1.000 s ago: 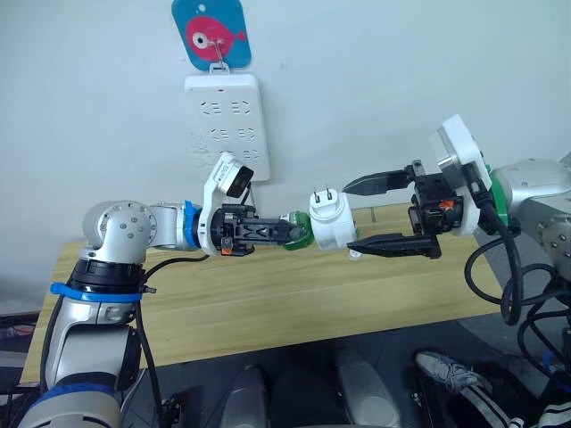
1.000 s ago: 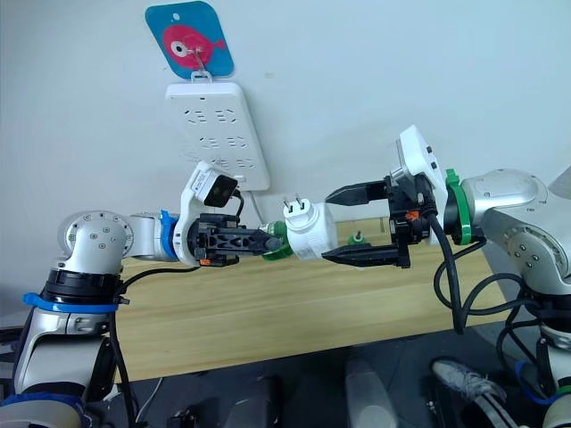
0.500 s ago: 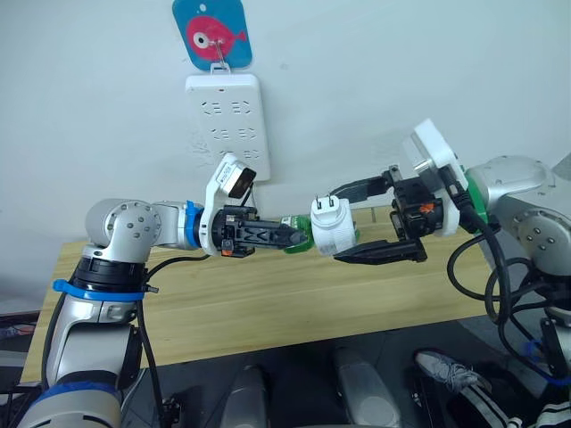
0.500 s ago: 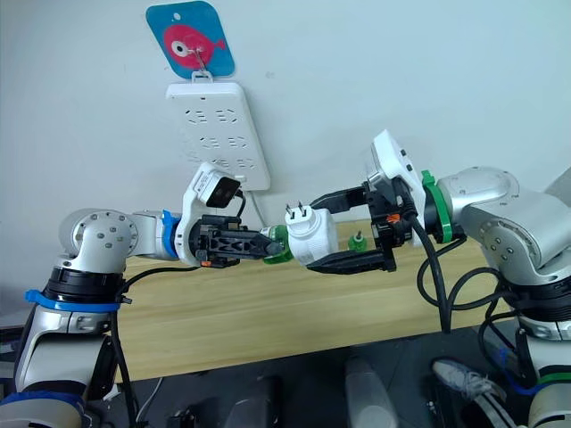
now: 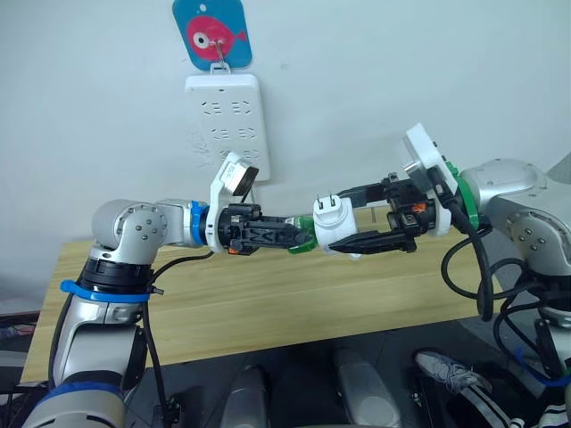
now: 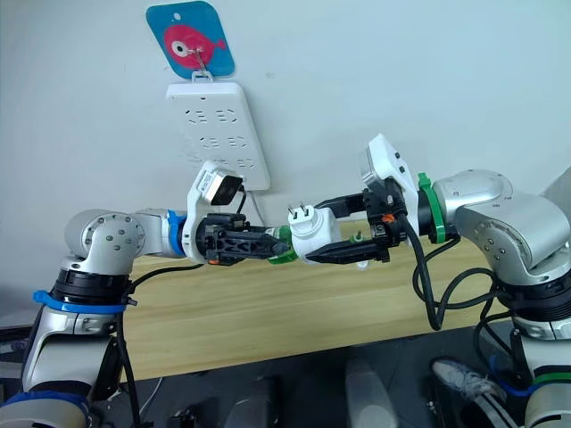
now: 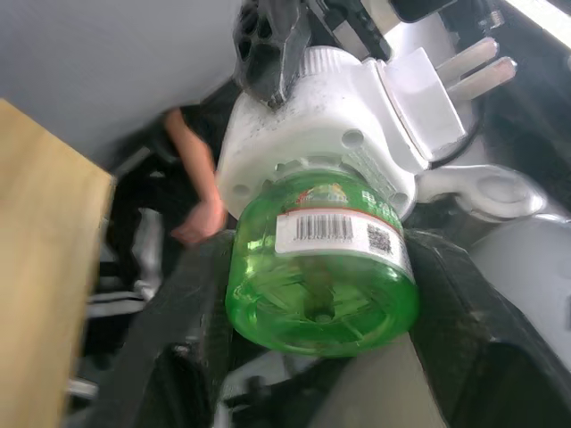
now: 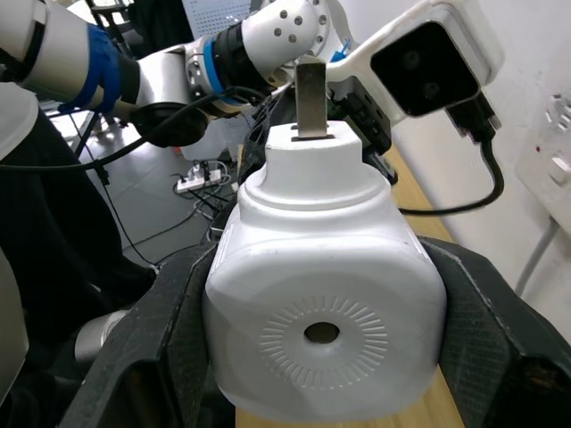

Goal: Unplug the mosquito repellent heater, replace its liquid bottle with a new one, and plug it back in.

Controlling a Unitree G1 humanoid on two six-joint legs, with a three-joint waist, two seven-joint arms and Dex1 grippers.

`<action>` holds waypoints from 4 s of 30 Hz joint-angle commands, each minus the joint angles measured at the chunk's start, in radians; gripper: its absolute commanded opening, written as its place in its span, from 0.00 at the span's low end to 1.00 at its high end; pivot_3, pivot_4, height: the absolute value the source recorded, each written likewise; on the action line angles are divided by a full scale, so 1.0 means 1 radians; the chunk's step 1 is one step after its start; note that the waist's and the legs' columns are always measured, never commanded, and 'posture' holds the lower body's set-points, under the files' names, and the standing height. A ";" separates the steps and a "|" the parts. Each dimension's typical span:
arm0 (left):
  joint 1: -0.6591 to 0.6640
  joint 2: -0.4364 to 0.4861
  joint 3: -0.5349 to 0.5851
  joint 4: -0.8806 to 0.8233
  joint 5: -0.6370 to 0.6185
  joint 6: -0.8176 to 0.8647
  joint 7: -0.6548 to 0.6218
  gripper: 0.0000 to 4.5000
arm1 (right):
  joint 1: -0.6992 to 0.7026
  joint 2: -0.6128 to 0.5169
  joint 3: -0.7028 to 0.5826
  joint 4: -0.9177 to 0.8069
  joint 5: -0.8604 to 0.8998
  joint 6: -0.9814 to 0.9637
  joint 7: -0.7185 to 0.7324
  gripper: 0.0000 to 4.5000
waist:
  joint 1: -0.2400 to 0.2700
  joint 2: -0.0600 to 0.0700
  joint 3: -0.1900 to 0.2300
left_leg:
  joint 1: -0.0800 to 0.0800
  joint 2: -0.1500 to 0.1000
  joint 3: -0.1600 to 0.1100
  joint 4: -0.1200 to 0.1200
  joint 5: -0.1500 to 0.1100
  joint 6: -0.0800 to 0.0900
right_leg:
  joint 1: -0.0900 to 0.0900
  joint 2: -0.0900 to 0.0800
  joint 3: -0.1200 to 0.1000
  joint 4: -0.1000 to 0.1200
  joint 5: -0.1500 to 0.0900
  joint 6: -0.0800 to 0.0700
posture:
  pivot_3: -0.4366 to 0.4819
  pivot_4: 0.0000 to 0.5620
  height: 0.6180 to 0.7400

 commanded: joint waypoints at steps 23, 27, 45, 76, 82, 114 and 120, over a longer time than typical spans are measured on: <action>0.043 -0.080 -0.303 -0.012 0.726 -0.776 0.019 1.00 | 0.046 -0.084 0.170 0.022 -0.306 0.094 -0.076 0.66 | -0.001 0.000 0.000 | -0.003 -0.001 0.000 0.000 -0.001 0.001 | -0.001 0.000 -0.001 -0.001 0.000 0.000 | 0.20 0.37 0.88; 0.036 -0.108 -0.305 0.028 0.739 -0.792 0.007 1.00 | 0.047 -0.071 0.157 0.014 -0.297 0.107 -0.072 0.66 | -0.004 0.000 0.000 | -0.003 -0.001 0.000 0.000 -0.001 0.001 | -0.001 0.000 -0.001 -0.001 0.000 0.000 | 0.19 0.37 0.88; 0.042 -0.174 -0.319 0.077 0.750 -0.812 -0.054 0.57 | 0.032 -0.031 0.120 -0.021 -0.251 0.148 -0.073 0.66 | -0.005 0.000 0.000 | -0.003 -0.001 -0.001 0.000 -0.001 0.001 | -0.001 0.000 -0.001 -0.001 0.000 0.000 | 0.18 0.38 0.88; 0.107 -0.209 0.051 0.025 0.232 -0.198 0.039 0.51 | 0.380 0.294 -0.556 -0.118 0.328 0.294 -0.559 1.00 | -0.007 0.000 0.000 | 0.000 0.000 -0.002 0.001 -0.001 0.001 | 0.001 0.001 -0.001 0.003 0.000 0.000 | 0.19 0.38 0.88; 0.076 -0.219 0.099 0.000 0.110 -0.062 0.075 0.51 | 0.411 0.365 -0.483 -0.115 0.458 0.282 -0.646 1.00 | -0.013 0.000 0.000 | 0.000 0.000 -0.001 0.000 -0.001 0.001 | 0.000 0.001 -0.001 0.004 0.000 0.000 | 0.19 0.37 0.88; 0.098 -0.192 0.063 -0.093 0.025 -0.016 0.110 0.51 | 0.311 0.361 -0.288 -0.054 0.713 0.152 -0.818 0.72 | -0.015 0.000 0.000 | 0.000 0.000 0.000 0.000 -0.001 0.001 | 0.000 0.001 0.000 0.003 0.000 0.000 | 0.20 0.38 0.88; 0.108 -0.182 0.045 -0.100 0.043 -0.041 0.100 0.51 | 0.315 0.357 -0.279 -0.055 0.713 0.146 -0.820 0.65 | -0.014 0.000 0.000 | 0.000 0.000 0.000 0.000 -0.001 0.001 | 0.000 0.001 0.000 0.002 0.000 0.000 | 0.20 0.37 0.88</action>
